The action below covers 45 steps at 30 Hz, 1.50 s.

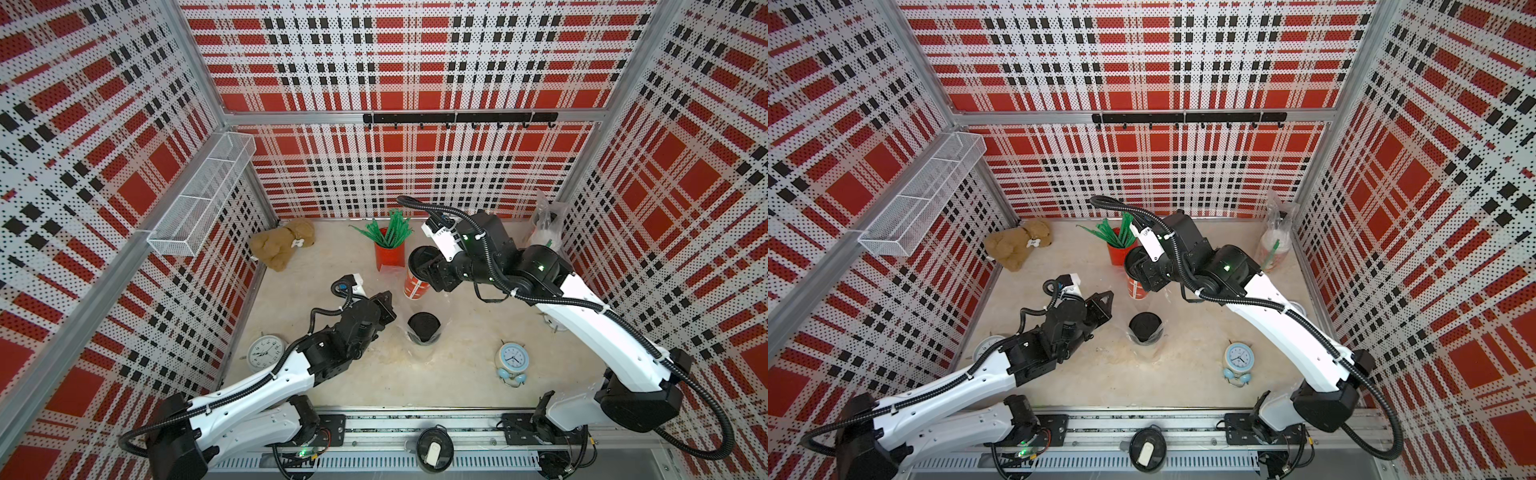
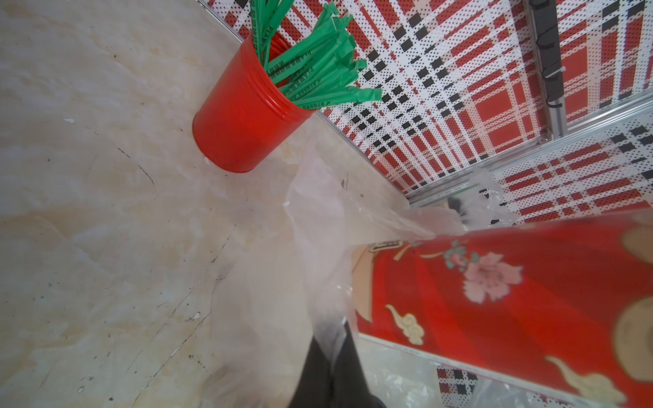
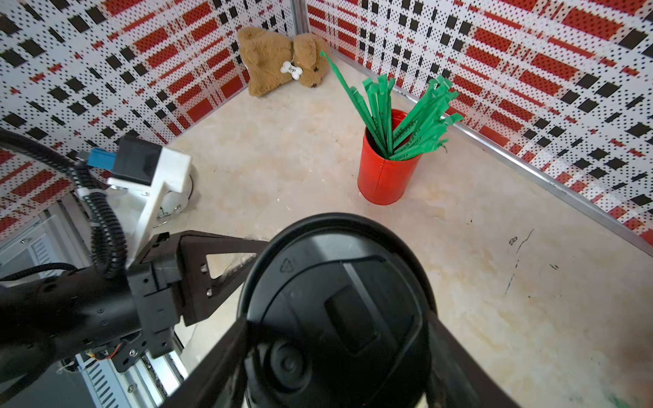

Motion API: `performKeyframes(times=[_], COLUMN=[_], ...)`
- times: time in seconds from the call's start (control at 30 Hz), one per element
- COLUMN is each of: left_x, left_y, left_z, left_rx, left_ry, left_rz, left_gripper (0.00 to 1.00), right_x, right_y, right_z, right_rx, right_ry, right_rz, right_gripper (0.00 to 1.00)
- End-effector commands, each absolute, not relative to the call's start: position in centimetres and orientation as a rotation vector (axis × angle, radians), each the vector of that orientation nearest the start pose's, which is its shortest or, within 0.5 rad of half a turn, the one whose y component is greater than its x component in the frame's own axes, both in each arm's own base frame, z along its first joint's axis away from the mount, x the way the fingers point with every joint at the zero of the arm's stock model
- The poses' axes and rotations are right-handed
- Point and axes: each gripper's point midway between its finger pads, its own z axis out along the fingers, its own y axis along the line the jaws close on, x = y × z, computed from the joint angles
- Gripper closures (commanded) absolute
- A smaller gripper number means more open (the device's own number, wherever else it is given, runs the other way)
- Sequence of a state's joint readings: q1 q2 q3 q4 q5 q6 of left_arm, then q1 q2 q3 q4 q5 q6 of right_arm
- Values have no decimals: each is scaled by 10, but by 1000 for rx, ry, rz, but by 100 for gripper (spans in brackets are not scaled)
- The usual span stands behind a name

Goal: Pack milk tea into plastic carrier bags
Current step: Place the milk tea cup in the plastic carrier bag.

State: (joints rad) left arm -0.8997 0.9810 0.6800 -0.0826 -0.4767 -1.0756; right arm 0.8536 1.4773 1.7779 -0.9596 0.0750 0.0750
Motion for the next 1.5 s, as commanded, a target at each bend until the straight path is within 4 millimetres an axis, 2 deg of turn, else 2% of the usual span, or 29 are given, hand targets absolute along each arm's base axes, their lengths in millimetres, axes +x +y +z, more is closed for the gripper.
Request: performKeyframes(times=[0.0, 0.23, 0.47, 0.63, 0.87, 1.03, 1.2, 1.3, 1.37, 1.47], left_x=[276, 278, 281, 282, 282, 282, 282, 281, 282, 283], left_y=[-213, -210, -207, -207, -203, -200, -198, -198, -198, -199], left_z=[255, 260, 262, 263, 267, 270, 271, 269, 266, 261], left_rx=[-494, -494, -500, -499, -505, -511, -513, -513, -514, -515], left_ry=[1890, 1879, 1873, 1872, 1858, 1848, 1847, 1850, 1858, 1870], left_rz=[-867, -861, -856, -858, -860, -857, -854, -850, -846, -842], left_gripper=[100, 100, 100, 100, 100, 100, 100, 100, 100, 100], right_x=[294, 313, 319, 320, 324, 326, 326, 327, 328, 328], right_y=[308, 310, 318, 322, 316, 314, 313, 313, 313, 314], right_z=[356, 323, 279, 258, 230, 214, 199, 197, 197, 203], right_rx=[-773, -769, -745, -711, -664, -637, -633, -632, -636, -647], right_ry=[2072, 2122, 2194, 2221, 2252, 2266, 2302, 2306, 2306, 2302], right_rz=[398, 261, 263, 285, 236, 220, 198, 189, 183, 182], right_gripper=[63, 65, 64, 64, 64, 59, 49, 36, 22, 11])
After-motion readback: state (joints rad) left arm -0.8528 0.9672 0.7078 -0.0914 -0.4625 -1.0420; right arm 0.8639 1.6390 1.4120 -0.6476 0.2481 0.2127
